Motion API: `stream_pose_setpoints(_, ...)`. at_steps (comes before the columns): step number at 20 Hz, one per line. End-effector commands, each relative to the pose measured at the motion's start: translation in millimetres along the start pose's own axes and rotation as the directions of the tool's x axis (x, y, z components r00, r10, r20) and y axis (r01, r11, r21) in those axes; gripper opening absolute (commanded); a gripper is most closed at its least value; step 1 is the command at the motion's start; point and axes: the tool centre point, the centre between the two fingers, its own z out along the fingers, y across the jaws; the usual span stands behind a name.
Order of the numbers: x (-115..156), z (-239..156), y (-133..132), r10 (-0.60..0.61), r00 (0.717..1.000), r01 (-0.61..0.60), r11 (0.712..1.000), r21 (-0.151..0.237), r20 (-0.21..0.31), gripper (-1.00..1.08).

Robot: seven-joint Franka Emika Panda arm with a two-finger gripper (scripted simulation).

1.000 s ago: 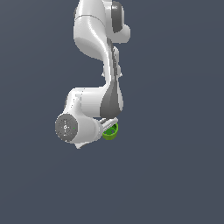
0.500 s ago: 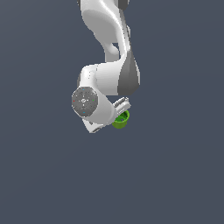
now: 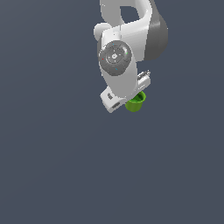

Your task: Pick up the object and move it to a goal position.

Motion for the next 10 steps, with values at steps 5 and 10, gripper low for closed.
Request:
stream_pose_setpoints(5,-14,-22,-74,-0.001,1.0,0.001,1.0,-0.001,0.0,-1.0)
stream_pose_setpoints(10,-22,-37,-123,-0.002,1.0,0.002,1.0,0.0,0.0,-1.0)
